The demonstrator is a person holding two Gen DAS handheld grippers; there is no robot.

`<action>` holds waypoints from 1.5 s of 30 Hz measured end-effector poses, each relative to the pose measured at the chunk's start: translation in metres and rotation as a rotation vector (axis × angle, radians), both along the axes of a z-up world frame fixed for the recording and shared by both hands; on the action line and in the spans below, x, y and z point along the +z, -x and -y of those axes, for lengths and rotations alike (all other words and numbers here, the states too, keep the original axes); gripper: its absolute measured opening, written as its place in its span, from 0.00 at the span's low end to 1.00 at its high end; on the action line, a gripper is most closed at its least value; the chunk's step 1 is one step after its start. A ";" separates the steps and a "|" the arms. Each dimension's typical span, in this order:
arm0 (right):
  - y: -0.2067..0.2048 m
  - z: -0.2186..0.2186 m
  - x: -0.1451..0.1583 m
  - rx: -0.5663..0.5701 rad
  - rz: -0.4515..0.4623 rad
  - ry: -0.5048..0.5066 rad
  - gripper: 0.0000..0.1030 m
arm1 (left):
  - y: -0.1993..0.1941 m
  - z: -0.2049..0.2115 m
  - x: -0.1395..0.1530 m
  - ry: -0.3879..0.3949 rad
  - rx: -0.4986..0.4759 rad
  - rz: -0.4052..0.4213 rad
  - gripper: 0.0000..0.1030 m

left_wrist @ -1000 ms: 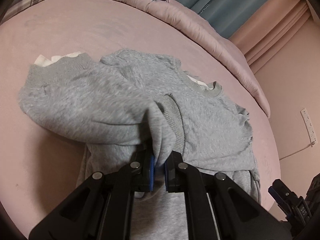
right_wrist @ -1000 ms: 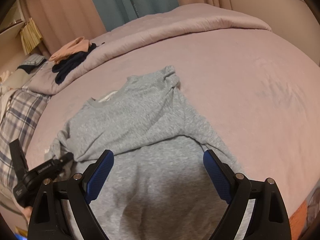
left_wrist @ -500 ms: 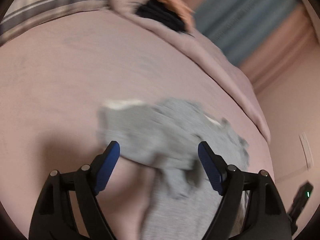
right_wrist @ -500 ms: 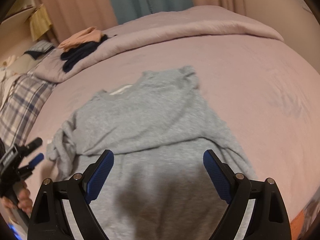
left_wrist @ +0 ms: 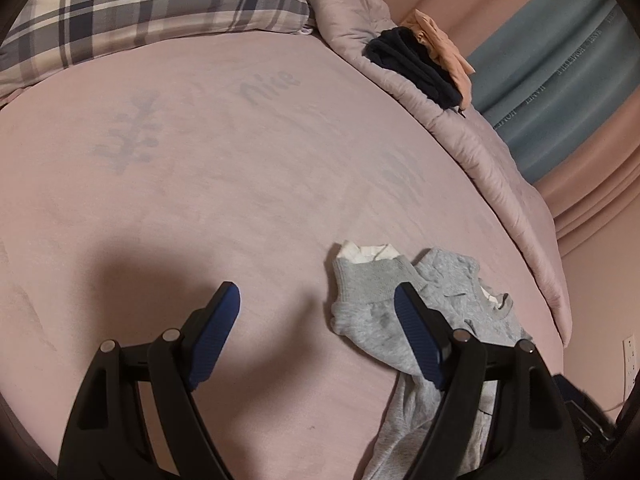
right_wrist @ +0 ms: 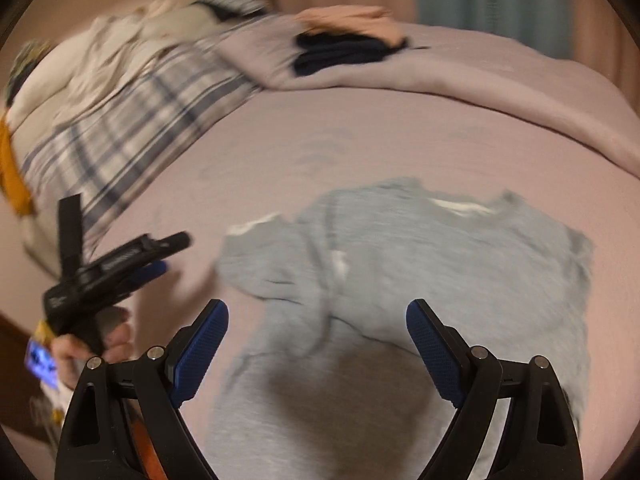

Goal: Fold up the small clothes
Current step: 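Open the left tool to release the sleeve on the chest, then grasp the ribbed hem band of the sweatshirt with the right tool, then lift the hem with the right tool and fold it toward the collar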

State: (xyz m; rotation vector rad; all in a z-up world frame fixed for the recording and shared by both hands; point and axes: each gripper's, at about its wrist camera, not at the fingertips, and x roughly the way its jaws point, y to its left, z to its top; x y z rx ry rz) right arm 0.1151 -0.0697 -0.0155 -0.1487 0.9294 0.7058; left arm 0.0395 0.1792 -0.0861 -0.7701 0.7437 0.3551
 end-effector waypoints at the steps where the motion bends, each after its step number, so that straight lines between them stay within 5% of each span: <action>1: -0.002 -0.008 0.000 0.025 -0.004 0.010 0.88 | 0.001 -0.003 0.000 0.006 0.007 0.004 0.76; 20: -0.052 -0.117 -0.047 0.119 -0.056 0.250 0.79 | 0.016 -0.026 0.004 0.056 0.067 0.043 0.73; 23: -0.050 -0.125 -0.055 0.137 -0.039 0.279 0.58 | 0.017 -0.025 0.006 0.048 0.063 0.048 0.72; 27: -0.051 -0.132 -0.072 0.162 -0.074 0.320 0.46 | 0.016 -0.025 0.006 0.055 0.057 0.055 0.72; 30: -0.052 -0.132 -0.078 0.165 -0.072 0.345 0.17 | 0.015 -0.025 0.006 0.049 0.056 0.051 0.72; 32: -0.050 -0.129 -0.077 0.176 -0.047 0.334 0.10 | 0.015 -0.025 0.006 0.048 0.053 0.052 0.72; 45: -0.055 -0.057 0.005 0.021 0.063 0.044 0.09 | 0.009 -0.018 0.008 0.023 0.023 0.054 0.72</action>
